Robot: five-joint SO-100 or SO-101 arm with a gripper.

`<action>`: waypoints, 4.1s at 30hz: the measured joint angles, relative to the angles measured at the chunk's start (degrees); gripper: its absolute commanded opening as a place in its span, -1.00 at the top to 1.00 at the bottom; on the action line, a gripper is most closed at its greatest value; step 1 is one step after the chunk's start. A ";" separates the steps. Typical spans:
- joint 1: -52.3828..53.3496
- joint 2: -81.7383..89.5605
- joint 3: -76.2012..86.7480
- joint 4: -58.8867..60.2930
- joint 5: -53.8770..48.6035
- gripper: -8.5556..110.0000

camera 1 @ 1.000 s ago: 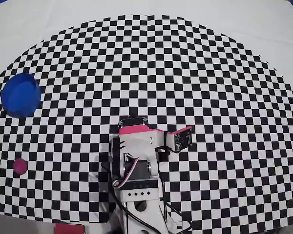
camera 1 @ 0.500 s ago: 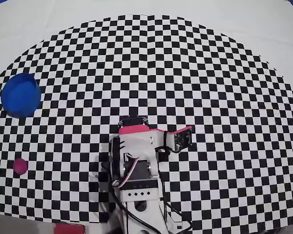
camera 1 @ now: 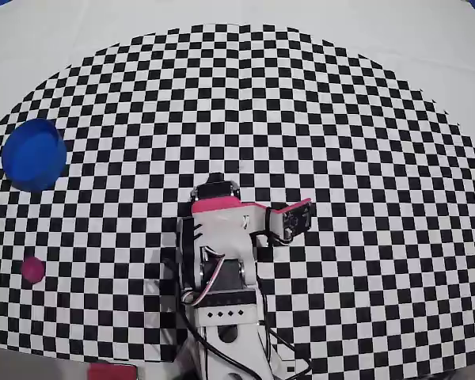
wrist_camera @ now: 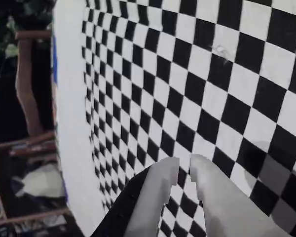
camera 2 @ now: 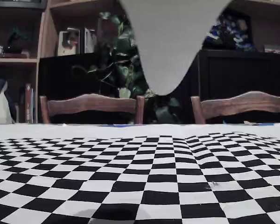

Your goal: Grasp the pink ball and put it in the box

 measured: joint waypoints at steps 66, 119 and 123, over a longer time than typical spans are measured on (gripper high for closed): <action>-3.34 -5.19 0.00 -30.06 -86.84 0.43; -42.19 -6.24 0.00 -32.34 -86.84 0.44; -45.09 -6.24 0.00 -32.96 -86.84 0.44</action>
